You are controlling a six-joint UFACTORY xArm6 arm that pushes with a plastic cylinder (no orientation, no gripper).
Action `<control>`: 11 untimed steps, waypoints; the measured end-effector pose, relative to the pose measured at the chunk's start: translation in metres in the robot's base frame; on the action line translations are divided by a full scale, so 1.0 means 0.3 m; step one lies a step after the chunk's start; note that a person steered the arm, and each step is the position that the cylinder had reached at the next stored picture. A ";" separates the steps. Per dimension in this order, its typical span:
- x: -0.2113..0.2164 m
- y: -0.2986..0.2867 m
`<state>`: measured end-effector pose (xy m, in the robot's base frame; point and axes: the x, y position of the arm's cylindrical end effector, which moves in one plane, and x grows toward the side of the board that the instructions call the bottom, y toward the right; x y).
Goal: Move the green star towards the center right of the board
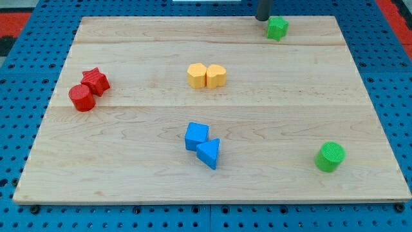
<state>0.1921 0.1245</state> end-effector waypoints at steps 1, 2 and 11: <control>0.000 0.035; 0.011 0.055; 0.224 0.069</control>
<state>0.2594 0.1453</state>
